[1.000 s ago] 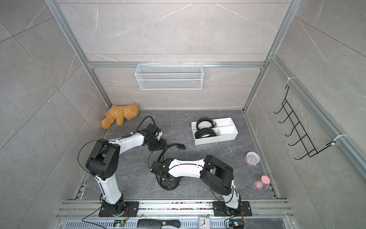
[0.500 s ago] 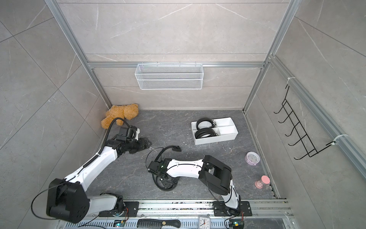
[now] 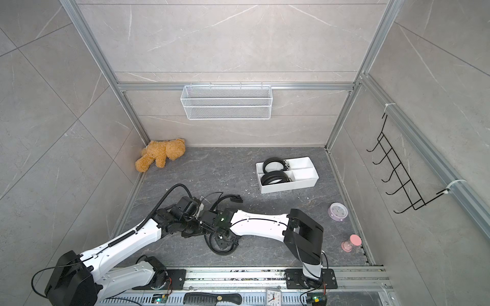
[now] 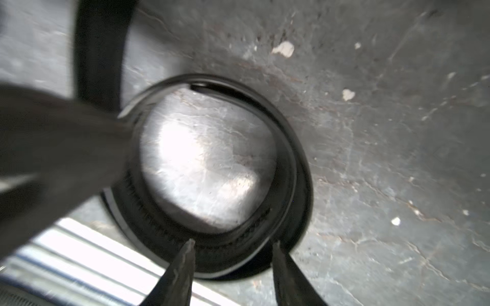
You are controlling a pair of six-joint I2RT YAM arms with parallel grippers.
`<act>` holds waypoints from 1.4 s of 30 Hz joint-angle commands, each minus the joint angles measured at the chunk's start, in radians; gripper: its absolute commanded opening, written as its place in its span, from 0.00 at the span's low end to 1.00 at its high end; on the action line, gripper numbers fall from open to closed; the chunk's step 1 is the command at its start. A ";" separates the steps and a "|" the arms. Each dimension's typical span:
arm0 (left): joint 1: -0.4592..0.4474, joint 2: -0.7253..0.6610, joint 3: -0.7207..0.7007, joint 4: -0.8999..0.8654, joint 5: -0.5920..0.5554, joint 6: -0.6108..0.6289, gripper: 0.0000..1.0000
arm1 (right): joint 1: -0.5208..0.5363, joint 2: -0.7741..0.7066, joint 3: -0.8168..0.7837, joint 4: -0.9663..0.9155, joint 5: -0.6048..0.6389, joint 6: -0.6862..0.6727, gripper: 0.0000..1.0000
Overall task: Place the belts into the storage roll
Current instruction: Roll the belt at the center of the board.
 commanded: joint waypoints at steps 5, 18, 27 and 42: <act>-0.081 0.056 0.071 -0.080 -0.129 0.087 0.77 | -0.006 -0.199 -0.111 -0.046 -0.036 0.079 0.52; -0.191 0.270 0.115 -0.050 -0.202 0.111 0.74 | -0.081 -0.308 -0.258 -0.022 -0.004 0.089 0.53; -0.243 0.140 0.117 -0.118 -0.273 -0.017 0.75 | -0.198 -0.259 -0.188 -0.015 -0.016 -0.029 0.54; -0.274 0.129 0.075 -0.117 -0.326 -0.428 1.00 | -0.238 -0.264 -0.204 0.020 -0.022 -0.036 0.57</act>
